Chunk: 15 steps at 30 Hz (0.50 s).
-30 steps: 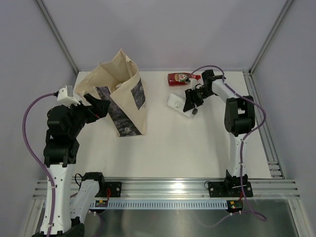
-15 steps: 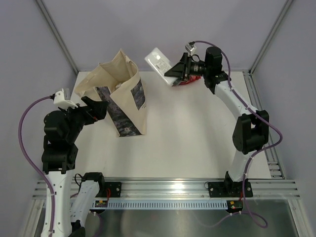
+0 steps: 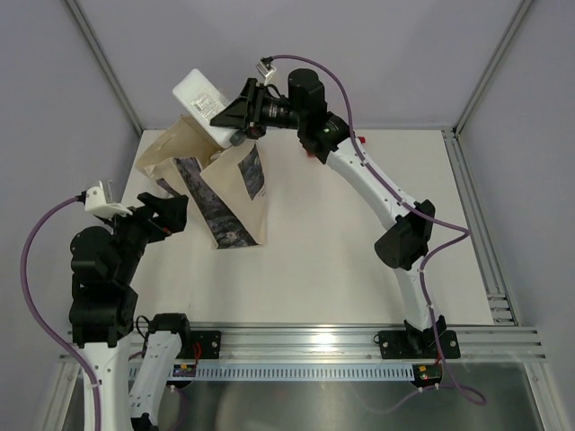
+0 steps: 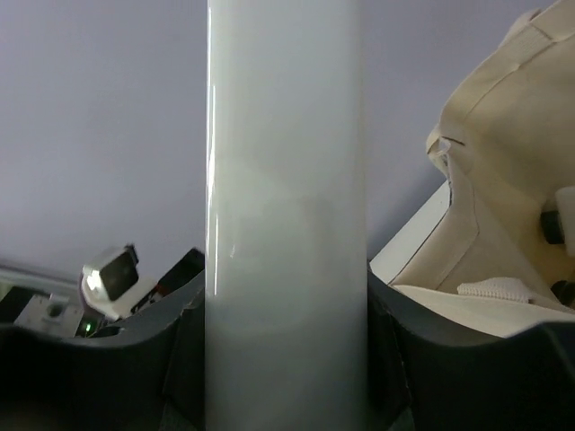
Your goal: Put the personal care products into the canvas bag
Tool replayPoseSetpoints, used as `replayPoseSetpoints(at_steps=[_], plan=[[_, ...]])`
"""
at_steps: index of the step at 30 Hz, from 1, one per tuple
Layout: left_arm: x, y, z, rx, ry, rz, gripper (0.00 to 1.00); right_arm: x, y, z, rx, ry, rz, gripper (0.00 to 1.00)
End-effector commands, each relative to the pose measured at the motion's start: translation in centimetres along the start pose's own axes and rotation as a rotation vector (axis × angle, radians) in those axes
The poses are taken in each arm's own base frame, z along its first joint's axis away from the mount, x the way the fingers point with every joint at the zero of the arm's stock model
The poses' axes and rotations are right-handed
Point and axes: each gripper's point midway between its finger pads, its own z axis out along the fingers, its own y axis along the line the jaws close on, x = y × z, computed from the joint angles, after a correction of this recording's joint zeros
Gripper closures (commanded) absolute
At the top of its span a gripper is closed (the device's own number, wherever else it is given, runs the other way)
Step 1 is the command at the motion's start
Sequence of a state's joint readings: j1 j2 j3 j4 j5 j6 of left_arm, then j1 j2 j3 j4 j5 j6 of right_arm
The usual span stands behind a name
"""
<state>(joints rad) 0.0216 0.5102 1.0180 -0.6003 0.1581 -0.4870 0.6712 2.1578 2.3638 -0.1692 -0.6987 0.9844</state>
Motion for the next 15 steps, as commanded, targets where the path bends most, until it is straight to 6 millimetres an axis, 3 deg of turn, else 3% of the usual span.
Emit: replayPoseSetpoints(at_steps=[1, 6, 13, 15], plan=[[-0.7, 0.6, -1.6, -0.041, -0.053, 0.01, 0.01, -5.1, 4.4, -1.1, 0.031, -0.245, -0.046, 1.0], [-0.6, 1.2, -2.4, -0.071, -0.072, 0.012, 0.01, -4.1, 2.7, -0.6, 0.116, -0.247, -0.04, 1.0], [-0.6, 1.2, -2.2, -0.068, -0.07, 0.022, 0.01, -2.8, 0.3, -0.3, 0.199, -0.22, -0.047, 0.87], [-0.6, 1.1, -2.2, -0.064, -0.068, 0.026, 0.01, -2.5, -0.1, -0.3, 0.215, -0.218, -0.045, 0.78]])
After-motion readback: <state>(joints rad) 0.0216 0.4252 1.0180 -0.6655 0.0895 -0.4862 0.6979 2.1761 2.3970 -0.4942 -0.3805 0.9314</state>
